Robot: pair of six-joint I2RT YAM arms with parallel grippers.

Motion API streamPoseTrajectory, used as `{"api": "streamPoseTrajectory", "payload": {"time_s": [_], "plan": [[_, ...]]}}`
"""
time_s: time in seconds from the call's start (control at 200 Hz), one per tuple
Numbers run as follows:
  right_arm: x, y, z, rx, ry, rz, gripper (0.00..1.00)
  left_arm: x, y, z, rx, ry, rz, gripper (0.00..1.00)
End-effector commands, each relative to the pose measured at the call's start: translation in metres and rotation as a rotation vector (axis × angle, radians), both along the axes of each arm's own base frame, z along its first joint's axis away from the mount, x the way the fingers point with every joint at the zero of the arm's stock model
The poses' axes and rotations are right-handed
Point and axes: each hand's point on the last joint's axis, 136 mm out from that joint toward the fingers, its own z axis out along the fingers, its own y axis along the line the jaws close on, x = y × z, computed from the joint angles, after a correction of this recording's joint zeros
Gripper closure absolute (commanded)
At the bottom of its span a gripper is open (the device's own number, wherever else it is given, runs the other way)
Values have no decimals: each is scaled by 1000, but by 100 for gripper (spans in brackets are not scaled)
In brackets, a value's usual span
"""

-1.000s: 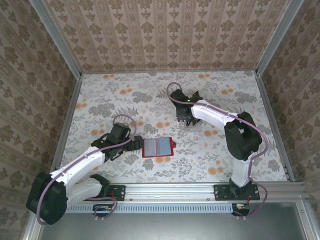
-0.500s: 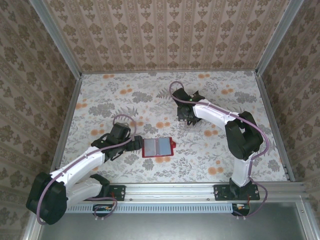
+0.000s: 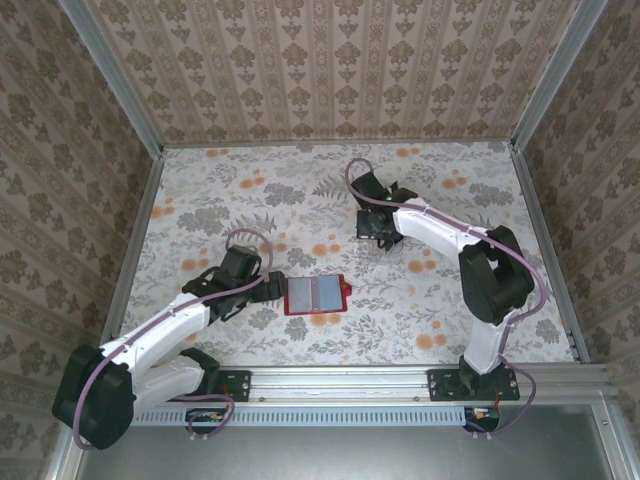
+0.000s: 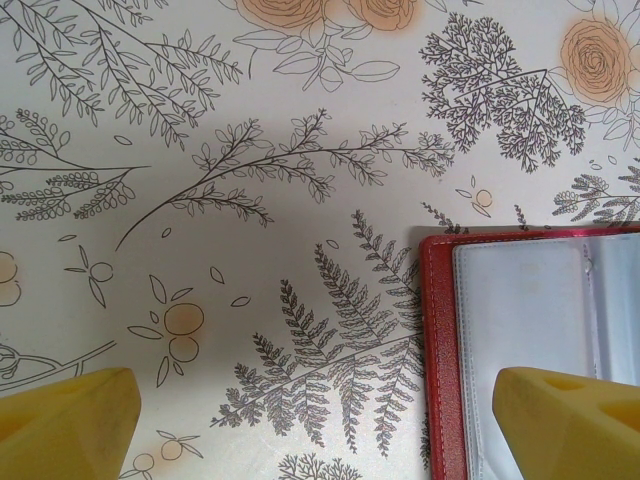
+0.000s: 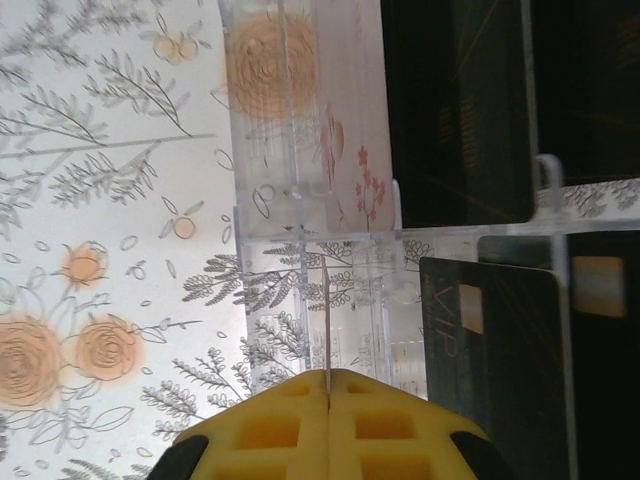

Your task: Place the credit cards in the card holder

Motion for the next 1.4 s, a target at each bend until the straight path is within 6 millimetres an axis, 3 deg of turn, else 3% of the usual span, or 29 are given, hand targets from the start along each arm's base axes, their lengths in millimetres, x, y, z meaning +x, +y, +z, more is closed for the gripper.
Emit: {"api": "streamPoseTrajectory", "payload": {"time_s": [0.0, 0.145, 0.305, 0.52, 0.7, 0.875, 1.095, 1.395], "plan": [[-3, 3, 41, 79, -79, 8, 100, 2, -2, 4, 6, -15, -20, 0], [-13, 19, 72, 217, -148, 36, 100, 1, -2, 3, 13, -10, -30, 0], [-43, 60, 81, 390, -197, 116, 100, 0, -3, 5, 10, -11, -42, 0], [-93, 121, 48, 565, -197, 192, 100, -6, -3, 1, 19, 12, -58, 0], [-114, 149, 14, 626, -169, 195, 100, -9, -5, -3, 21, 23, -49, 0], [-116, 153, -15, 631, -131, 170, 100, -11, -12, -6, 35, 30, -69, 0], [-119, 130, -45, 556, -117, 120, 100, -10, -21, -9, 57, 32, -93, 0], [-121, 115, -61, 544, -102, 82, 100, -5, -38, -8, 76, 14, -132, 0]]}}
